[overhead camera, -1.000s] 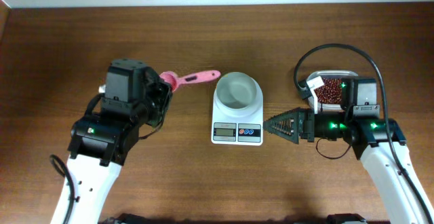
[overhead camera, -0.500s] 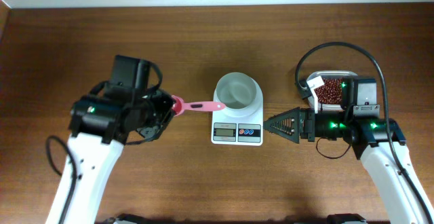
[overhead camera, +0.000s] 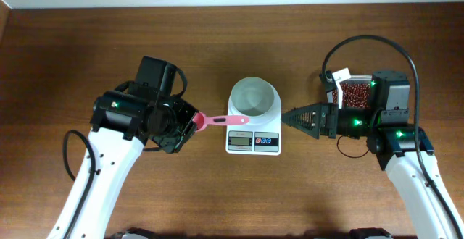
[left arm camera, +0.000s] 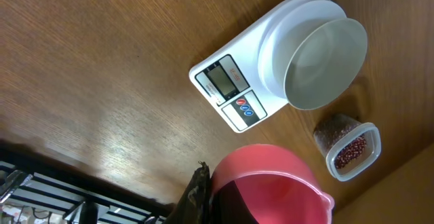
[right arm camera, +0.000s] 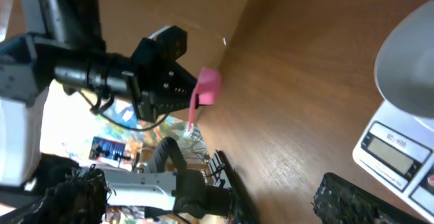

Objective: Scoop and weigh 50g on scale
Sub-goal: 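Extend the right gripper toward the scoop handle held by the left gripper, then close the right gripper on the scoop handle and release the left gripper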

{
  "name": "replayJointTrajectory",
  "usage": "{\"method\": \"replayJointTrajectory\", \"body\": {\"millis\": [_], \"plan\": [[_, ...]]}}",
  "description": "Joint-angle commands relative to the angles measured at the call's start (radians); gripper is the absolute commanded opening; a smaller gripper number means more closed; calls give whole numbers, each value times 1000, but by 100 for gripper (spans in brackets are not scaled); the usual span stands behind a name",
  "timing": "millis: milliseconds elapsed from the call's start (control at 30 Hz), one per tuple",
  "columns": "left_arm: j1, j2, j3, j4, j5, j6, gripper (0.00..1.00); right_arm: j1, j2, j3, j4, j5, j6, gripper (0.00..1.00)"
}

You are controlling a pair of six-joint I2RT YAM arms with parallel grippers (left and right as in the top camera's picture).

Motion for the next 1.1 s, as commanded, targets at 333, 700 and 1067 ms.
{"method": "replayJointTrajectory", "body": {"millis": [333, 700, 1067], "plan": [[-2, 3, 11, -48, 6, -14, 0, 243, 2, 12, 161, 226, 277, 99], [-10, 3, 11, -48, 13, -14, 0, 388, 2, 12, 187, 378, 325, 99], [-68, 3, 11, -44, 16, -67, 0, 388, 2, 12, 185, 370, 404, 96]]}}
